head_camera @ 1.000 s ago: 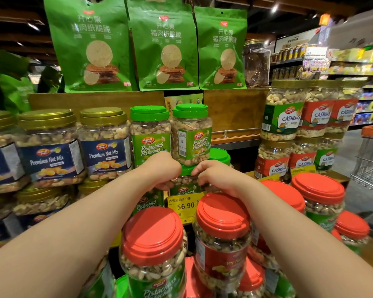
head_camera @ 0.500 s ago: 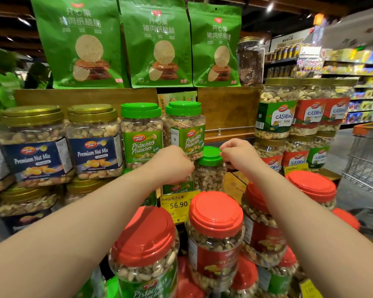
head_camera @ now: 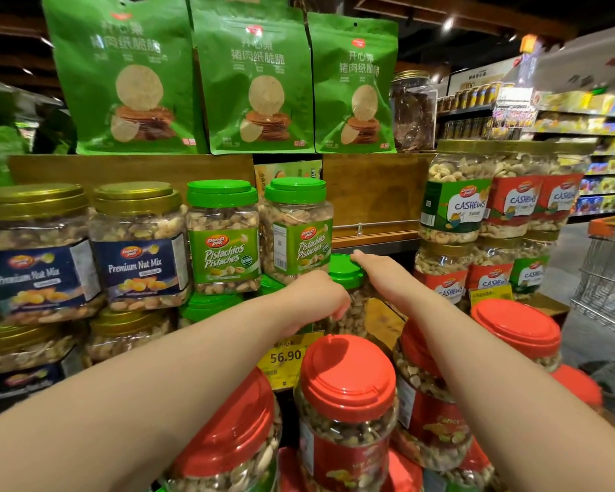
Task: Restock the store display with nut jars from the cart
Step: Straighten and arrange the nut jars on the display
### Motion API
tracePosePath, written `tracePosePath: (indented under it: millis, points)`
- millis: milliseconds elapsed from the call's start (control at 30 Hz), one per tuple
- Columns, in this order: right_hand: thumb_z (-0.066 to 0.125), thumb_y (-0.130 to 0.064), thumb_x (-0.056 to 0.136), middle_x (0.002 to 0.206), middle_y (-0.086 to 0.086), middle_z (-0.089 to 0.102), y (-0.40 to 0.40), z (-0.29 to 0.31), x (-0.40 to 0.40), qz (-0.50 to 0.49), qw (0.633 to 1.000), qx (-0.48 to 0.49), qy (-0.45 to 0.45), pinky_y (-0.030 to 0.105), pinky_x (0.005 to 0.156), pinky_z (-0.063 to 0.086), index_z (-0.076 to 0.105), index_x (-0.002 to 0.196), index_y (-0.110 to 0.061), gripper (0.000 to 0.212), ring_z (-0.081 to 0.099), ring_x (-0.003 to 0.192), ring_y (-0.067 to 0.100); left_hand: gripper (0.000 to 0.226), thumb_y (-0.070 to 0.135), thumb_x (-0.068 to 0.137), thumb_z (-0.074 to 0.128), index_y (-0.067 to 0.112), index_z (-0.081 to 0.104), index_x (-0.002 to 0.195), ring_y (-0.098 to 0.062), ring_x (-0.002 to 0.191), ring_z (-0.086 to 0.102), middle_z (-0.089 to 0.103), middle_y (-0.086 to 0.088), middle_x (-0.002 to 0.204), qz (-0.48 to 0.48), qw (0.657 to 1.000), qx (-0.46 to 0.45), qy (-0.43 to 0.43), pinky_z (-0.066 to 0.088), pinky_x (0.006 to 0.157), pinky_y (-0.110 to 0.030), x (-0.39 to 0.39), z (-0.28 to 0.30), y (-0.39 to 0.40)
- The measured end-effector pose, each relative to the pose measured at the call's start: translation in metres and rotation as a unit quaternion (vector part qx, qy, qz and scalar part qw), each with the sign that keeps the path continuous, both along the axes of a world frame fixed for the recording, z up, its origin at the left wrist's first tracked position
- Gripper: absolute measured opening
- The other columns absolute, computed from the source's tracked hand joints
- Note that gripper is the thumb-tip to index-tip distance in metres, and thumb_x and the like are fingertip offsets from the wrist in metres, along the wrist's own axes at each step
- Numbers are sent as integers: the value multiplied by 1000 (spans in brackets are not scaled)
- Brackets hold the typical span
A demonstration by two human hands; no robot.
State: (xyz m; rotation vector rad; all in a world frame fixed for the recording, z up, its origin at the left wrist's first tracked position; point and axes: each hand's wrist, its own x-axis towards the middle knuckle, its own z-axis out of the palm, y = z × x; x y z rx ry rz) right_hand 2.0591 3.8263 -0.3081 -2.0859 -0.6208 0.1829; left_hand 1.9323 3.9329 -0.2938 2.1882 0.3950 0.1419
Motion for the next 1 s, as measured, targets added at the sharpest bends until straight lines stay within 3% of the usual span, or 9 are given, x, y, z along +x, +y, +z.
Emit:
tracePosePath:
  millis: [100, 267, 367, 467, 600, 700, 767, 867, 1000]
  points:
    - [38, -51, 107, 124, 8, 65, -7, 6, -1, -5, 1000, -14, -1, 41, 99, 49, 64, 132, -12, 54, 62, 108, 24, 26, 9, 42, 58, 14, 41, 61, -21, 63, 33, 38, -5, 68, -10, 999, -47, -6, 26, 56, -30, 5, -3, -1]
    - [38, -56, 105, 129, 3, 66, -23, 8, 2, 7, 1000, -20, 2, 42, 107, 45, 66, 133, -23, 52, 64, 113, 20, 37, 11, 36, 57, 10, 37, 68, -20, 64, 30, 34, -7, 74, -11, 996, -93, 7, 24, 54, -30, 12, -3, -3]
    - [35, -60, 104, 133, 2, 67, -29, 10, 4, 6, 999, -32, 2, 42, 102, 46, 65, 135, -24, 56, 67, 111, 18, 52, 12, 40, 59, -7, 44, 86, -21, 76, 34, 36, -7, 84, -10, 993, -113, 10, 28, 57, -29, 9, -2, -4]
    - [34, -58, 105, 136, -1, 64, -30, 13, 3, 4, 999, -35, -6, 45, 104, 48, 66, 134, -24, 55, 68, 110, 19, 22, 7, 50, 58, 9, 47, 69, -21, 79, 31, 34, -7, 84, -16, 992, -129, 2, 26, 60, -31, 4, 2, -7]
    - [40, -53, 105, 136, 9, 63, -23, 12, 6, 11, 1000, -20, -10, 43, 107, 45, 62, 137, -20, 51, 61, 120, 28, 25, 7, 47, 56, 15, 41, 65, -18, 62, 30, 33, -2, 63, -25, 989, -145, 17, 25, 59, -31, 0, 7, -14]
    - [50, -27, 106, 119, 17, 68, -15, 6, 10, 26, 998, -24, -55, 30, 81, 48, 67, 121, -8, 29, 63, 97, 26, 21, 3, 62, 59, 15, 43, 57, -19, 57, 28, 30, -3, 64, -25, 988, -146, 39, 23, 56, -26, -4, 2, -15]
    - [42, -11, 107, 103, 12, 60, -14, 4, 11, 3, 997, -28, -73, 21, 63, 39, 66, 114, 0, 27, 52, 88, 22, 35, -3, 71, 58, 14, 45, 43, -21, 60, 27, 29, -3, 63, -19, 991, -122, 51, 22, 56, -27, -2, -8, -10]
    - [37, -3, 106, 98, 15, 61, -16, 2, 14, -5, 994, -17, -111, 26, 61, 34, 67, 110, 9, 33, 51, 89, 22, 32, -1, 66, 61, 17, 44, 46, -21, 62, 25, 27, -1, 59, -11, 993, -108, 48, 20, 55, -30, -1, -12, -10]
    - [38, -8, 108, 104, 9, 64, -19, 3, 10, 23, 992, -17, -119, 19, 62, 39, 68, 115, 1, 32, 56, 95, 20, 20, 6, 61, 64, 15, 50, 51, -20, 65, 27, 36, -1, 59, -5, 993, -112, 45, 21, 56, -28, -3, -6, -10]
